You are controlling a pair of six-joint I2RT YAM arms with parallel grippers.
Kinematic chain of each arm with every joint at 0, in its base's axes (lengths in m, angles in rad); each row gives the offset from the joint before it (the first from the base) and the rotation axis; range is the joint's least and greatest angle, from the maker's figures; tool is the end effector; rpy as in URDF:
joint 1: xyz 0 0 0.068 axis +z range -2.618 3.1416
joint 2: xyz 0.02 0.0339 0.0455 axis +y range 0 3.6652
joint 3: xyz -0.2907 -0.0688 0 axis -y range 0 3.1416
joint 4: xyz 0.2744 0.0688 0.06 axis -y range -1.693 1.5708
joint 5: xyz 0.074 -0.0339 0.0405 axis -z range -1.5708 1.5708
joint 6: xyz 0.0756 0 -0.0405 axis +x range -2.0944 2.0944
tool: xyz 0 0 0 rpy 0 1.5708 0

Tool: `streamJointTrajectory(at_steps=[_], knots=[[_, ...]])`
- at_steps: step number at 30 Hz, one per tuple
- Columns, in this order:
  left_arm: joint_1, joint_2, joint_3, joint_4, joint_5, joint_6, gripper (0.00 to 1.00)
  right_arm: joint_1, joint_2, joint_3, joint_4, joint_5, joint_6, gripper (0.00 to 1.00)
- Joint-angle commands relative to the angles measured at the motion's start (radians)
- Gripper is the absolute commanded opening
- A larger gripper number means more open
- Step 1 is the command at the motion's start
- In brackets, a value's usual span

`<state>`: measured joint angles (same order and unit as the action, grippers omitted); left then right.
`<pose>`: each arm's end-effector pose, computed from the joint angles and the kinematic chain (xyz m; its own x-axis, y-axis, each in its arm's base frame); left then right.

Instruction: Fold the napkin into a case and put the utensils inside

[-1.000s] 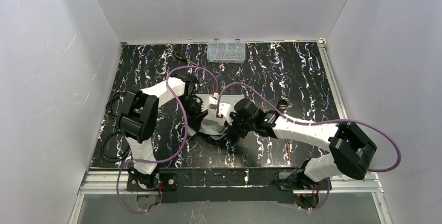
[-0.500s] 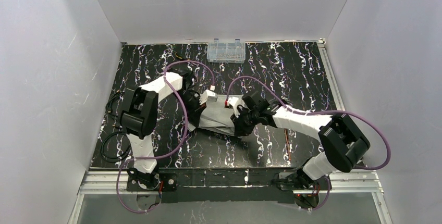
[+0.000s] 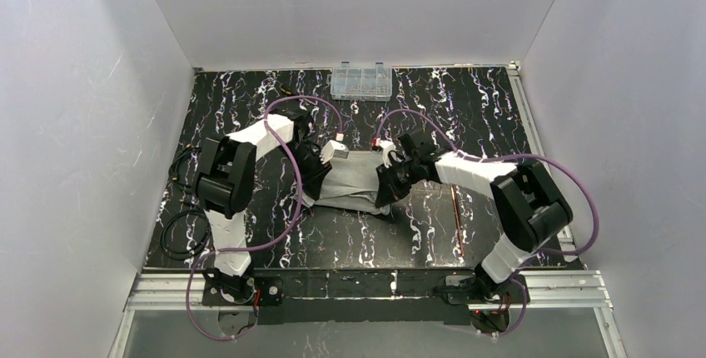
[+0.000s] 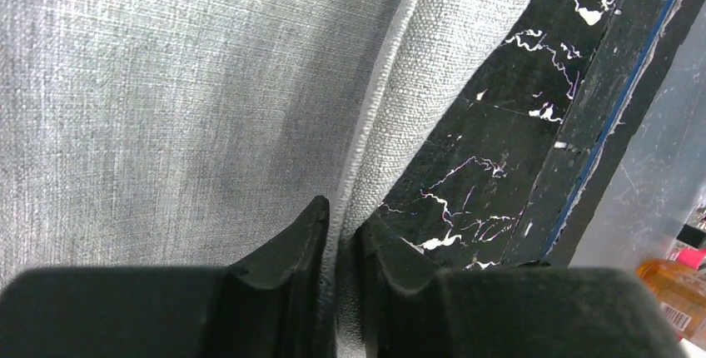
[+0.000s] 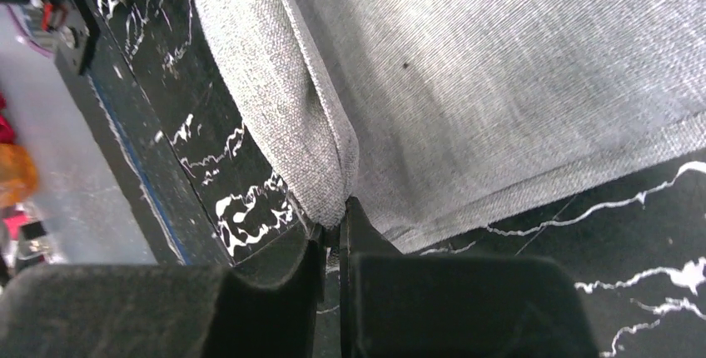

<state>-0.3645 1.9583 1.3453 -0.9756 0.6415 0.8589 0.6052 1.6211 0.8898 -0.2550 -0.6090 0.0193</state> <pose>0.3449 -0.1800 0.1393 -0.4015 0.8025 -0.4414 0.8874 0.2216 -0.4043 0.2665 0.2369 0.1518 -0.6998 -0.4648 -0.5425 -0.7129 0.5040 0.4876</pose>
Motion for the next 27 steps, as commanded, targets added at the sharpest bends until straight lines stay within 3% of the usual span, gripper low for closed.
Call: streamJointTrajectory(at_steps=[1,4,8,9,10,13,15,20,27], knots=[[0.011,-0.046,0.02,-0.006,-0.036,-0.02,0.21,-0.019,0.088,0.079,-0.048,-0.116,0.055,0.01],[0.019,-0.066,0.03,-0.007,-0.04,-0.029,0.28,-0.018,0.126,0.107,-0.069,-0.135,0.06,0.01],[0.027,-0.087,0.037,0.003,-0.074,-0.043,0.44,-0.019,0.153,0.136,-0.095,-0.135,0.046,0.01],[0.033,-0.097,0.039,0.006,-0.071,-0.044,0.59,-0.018,0.157,0.14,-0.101,-0.137,0.042,0.01],[0.041,-0.108,0.043,0.008,-0.06,-0.046,0.65,-0.018,0.159,0.147,-0.105,-0.139,0.04,0.01],[0.054,-0.123,0.073,-0.007,-0.04,-0.048,0.67,-0.02,0.167,0.164,-0.126,-0.141,0.028,0.01],[0.063,-0.132,0.101,-0.035,-0.019,-0.039,0.96,-0.026,0.178,0.179,-0.144,-0.143,0.02,0.01],[0.078,-0.17,0.14,-0.073,-0.006,0.024,0.98,-0.035,0.207,0.213,-0.185,-0.139,0.003,0.01],[0.036,-0.274,0.021,0.04,-0.043,0.023,0.98,-0.049,0.256,0.257,-0.231,-0.135,-0.012,0.01]])
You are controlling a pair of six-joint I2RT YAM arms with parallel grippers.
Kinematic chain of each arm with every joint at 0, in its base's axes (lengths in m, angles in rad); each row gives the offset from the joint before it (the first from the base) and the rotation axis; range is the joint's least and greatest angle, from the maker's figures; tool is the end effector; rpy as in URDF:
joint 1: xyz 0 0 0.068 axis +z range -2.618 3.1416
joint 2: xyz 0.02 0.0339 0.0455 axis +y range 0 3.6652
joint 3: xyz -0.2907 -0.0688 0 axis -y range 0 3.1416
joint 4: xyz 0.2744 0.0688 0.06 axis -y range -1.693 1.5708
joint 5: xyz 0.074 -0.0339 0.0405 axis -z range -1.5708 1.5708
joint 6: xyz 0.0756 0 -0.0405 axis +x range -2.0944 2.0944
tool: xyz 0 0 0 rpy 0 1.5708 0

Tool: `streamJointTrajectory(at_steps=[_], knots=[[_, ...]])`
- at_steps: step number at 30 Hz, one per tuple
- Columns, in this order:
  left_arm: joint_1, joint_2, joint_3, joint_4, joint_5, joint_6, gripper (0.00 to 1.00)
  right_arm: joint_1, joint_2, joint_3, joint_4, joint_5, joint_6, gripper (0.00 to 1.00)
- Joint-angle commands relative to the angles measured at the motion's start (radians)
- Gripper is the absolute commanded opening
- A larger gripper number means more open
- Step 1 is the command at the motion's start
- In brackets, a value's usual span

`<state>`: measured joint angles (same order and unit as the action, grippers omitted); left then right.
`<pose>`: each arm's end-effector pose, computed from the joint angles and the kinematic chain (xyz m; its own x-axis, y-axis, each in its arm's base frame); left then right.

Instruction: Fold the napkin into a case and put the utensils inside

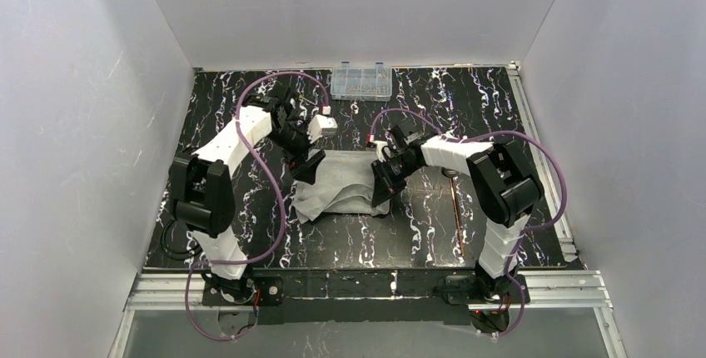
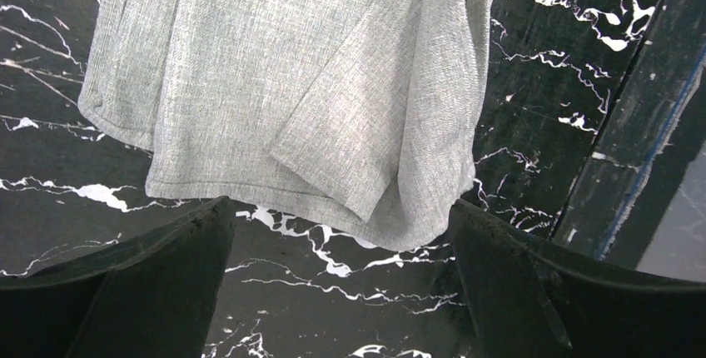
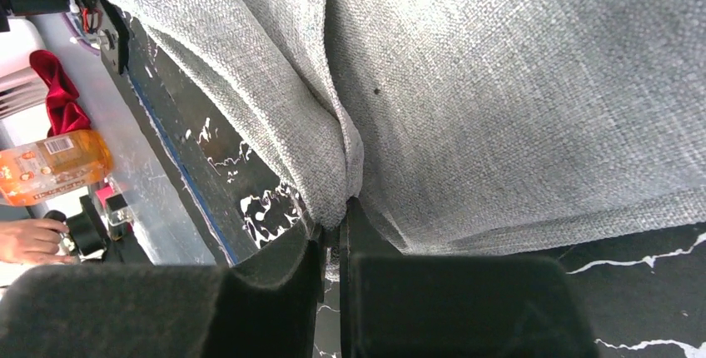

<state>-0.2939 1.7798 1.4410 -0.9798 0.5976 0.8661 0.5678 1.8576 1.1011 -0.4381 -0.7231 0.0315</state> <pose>0.3639 -0.1546 0.2311 -0.3156 0.7535 -0.5767 0.9483 0.2725 -0.1629 0.3027 0.2524 0.1261 -0.8029 -0.4841 -0.3478 -0.5832 0.5169 0.6267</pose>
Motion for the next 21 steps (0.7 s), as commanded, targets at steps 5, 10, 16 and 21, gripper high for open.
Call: streamJointTrajectory(at_steps=[5,10,16,21], knots=[[-0.163,-0.216,-0.221,0.152,-0.068,0.042,0.98,-0.034,0.057,0.073,-0.061,-0.043,-0.015,0.01],[-0.257,-0.265,-0.353,0.3,-0.172,0.065,0.98,-0.037,0.097,0.106,-0.099,-0.061,-0.024,0.01],[-0.329,-0.282,-0.444,0.489,-0.316,0.042,0.98,-0.037,0.112,0.11,-0.093,-0.078,-0.007,0.01],[-0.352,-0.269,-0.492,0.615,-0.422,0.016,0.98,-0.047,0.112,0.113,-0.077,-0.097,0.02,0.01]])
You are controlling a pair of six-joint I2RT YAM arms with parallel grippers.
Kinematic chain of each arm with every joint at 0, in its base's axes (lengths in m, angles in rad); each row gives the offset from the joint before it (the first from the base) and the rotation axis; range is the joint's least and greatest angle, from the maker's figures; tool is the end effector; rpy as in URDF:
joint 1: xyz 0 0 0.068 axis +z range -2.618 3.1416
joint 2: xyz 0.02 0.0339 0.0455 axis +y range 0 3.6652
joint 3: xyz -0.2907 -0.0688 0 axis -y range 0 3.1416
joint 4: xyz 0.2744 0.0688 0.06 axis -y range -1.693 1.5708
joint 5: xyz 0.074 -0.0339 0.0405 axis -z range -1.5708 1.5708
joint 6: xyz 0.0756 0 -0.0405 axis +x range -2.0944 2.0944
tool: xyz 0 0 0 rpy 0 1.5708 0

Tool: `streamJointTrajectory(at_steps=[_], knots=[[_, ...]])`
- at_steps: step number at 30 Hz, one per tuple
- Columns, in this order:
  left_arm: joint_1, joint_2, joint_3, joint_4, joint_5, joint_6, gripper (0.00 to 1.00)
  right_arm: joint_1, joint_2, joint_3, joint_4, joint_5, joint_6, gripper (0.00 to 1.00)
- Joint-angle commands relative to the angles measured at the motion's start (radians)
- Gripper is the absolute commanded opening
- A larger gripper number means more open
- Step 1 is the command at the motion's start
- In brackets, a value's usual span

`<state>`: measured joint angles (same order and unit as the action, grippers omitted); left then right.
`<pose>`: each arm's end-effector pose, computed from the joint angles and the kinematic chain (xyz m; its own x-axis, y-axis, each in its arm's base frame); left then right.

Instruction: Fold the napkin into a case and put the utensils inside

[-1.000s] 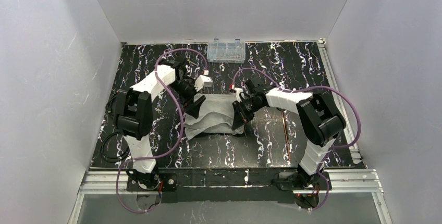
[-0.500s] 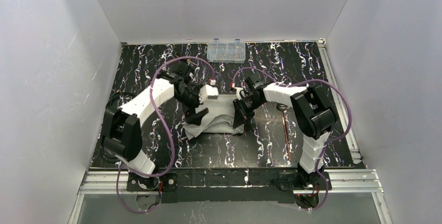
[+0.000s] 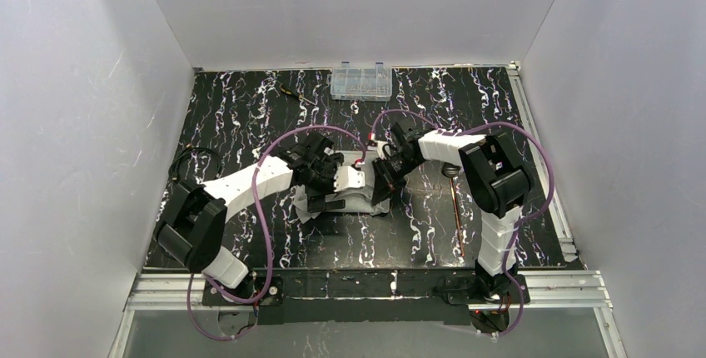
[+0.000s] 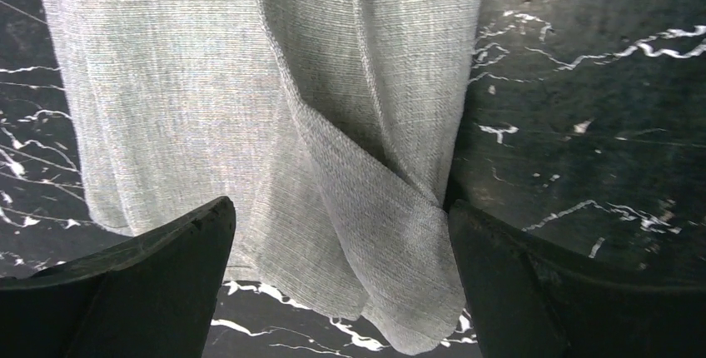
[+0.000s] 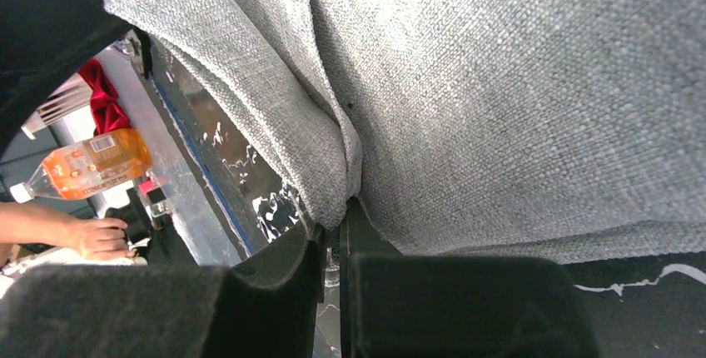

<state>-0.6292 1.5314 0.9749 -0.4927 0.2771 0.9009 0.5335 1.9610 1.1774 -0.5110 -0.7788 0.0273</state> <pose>0.2678 -0.2205 0.1828 0.0949 0.8635 -0.4953 0.9694 0.0331 0.2433 0.3193 0.2502 0.1082 -0.8425 -0.4750 -0.2541 -0.5041 0.5286 0.6830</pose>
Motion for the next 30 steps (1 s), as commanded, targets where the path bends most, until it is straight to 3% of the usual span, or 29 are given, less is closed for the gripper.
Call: streamJointTrajectory(at_steps=[1,15,22,30], knots=[[-0.021,-0.018,-0.023,0.117,-0.096,-0.024,0.98,-0.015,0.009,0.035,0.004,-0.045,0.032,0.01],[-0.105,-0.016,0.005,0.077,-0.163,-0.096,0.98,-0.026,0.021,0.053,0.003,-0.045,0.065,0.01],[-0.102,0.022,-0.008,0.119,-0.262,-0.059,0.84,-0.036,0.017,0.065,0.008,-0.061,0.082,0.01],[-0.055,0.02,0.011,0.128,-0.352,-0.035,0.83,-0.038,0.022,0.064,-0.009,-0.061,0.074,0.01]])
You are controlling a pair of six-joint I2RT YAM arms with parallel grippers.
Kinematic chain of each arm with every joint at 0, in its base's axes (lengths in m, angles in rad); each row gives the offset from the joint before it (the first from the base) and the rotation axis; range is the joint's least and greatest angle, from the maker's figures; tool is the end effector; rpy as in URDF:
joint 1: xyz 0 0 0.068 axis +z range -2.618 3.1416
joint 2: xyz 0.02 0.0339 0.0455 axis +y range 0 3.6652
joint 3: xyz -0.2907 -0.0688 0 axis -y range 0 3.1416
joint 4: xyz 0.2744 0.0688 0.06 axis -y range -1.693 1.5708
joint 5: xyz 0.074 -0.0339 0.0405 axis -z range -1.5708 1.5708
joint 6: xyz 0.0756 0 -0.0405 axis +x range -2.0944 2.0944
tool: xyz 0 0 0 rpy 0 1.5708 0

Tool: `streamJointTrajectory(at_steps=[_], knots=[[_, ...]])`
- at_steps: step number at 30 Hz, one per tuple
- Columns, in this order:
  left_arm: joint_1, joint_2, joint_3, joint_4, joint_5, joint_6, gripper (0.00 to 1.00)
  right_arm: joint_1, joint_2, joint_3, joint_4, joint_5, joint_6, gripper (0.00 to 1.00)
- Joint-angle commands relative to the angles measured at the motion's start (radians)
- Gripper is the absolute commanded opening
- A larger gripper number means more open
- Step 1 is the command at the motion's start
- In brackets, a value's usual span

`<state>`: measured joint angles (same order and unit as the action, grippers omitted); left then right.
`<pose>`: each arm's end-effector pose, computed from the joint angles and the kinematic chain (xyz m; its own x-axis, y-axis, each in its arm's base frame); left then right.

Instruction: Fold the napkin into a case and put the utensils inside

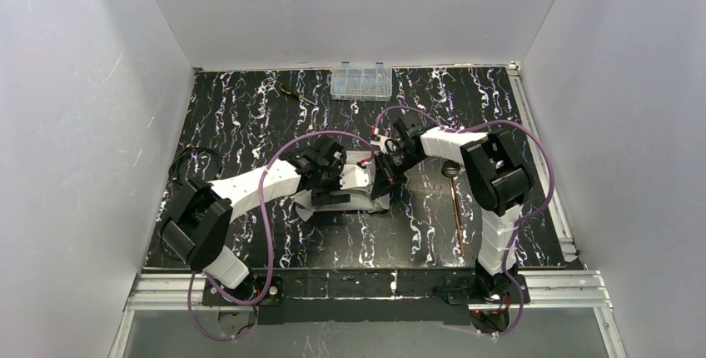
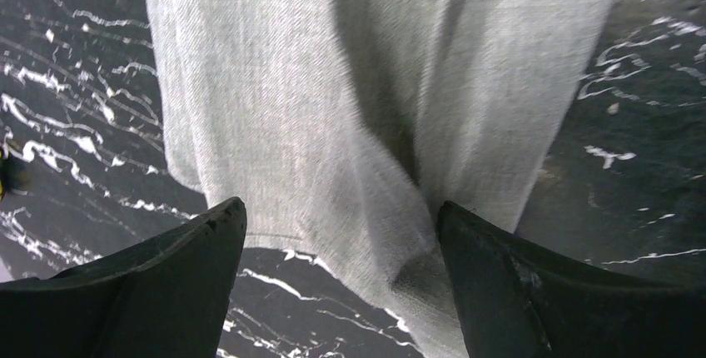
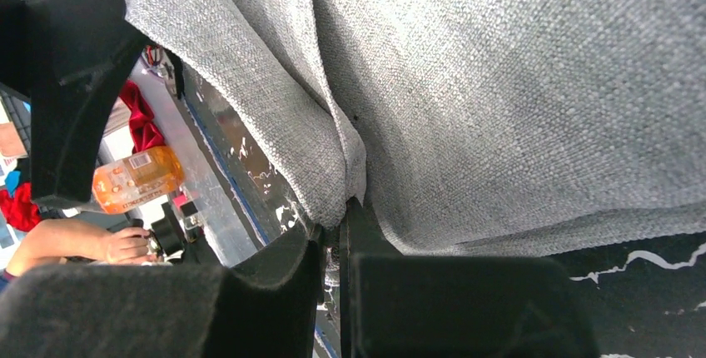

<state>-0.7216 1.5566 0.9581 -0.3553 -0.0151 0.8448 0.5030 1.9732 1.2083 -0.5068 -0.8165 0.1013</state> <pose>0.2732 -0.2389 0.1771 0.0825 0.9234 -0.3749 0.8921 0.0993 0.4409 0.3330 0.2461 0.1141 -0.8854 -0.4081 -0.2227 -0.4309 0.5405 0.7226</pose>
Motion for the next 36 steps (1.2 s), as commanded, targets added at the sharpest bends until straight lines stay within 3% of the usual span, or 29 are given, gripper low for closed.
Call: streamJointTrajectory(at_steps=[1,14,18,22,24,29,36], knots=[[0.052,-0.004,0.043,-0.015,-0.057,0.022,0.82,-0.009,0.009,0.033,-0.013,-0.024,-0.001,0.01],[0.139,0.008,0.157,-0.144,0.015,0.04,0.79,-0.029,0.0,0.027,0.004,-0.017,0.021,0.01],[0.142,-0.084,0.15,-0.235,0.157,0.042,0.81,-0.031,0.001,0.031,0.007,-0.017,0.024,0.01],[0.14,-0.128,0.124,-0.439,0.347,0.066,0.78,-0.032,0.009,0.034,0.01,-0.018,0.027,0.01],[0.14,-0.123,0.083,-0.479,0.369,0.077,0.77,-0.031,0.012,0.034,0.013,-0.018,0.027,0.01],[0.139,-0.132,0.021,-0.467,0.382,0.069,0.74,-0.031,0.01,0.035,0.011,-0.016,0.025,0.01],[0.126,-0.216,-0.187,-0.185,0.215,0.114,0.73,-0.032,0.012,0.045,-0.002,-0.02,0.02,0.01]])
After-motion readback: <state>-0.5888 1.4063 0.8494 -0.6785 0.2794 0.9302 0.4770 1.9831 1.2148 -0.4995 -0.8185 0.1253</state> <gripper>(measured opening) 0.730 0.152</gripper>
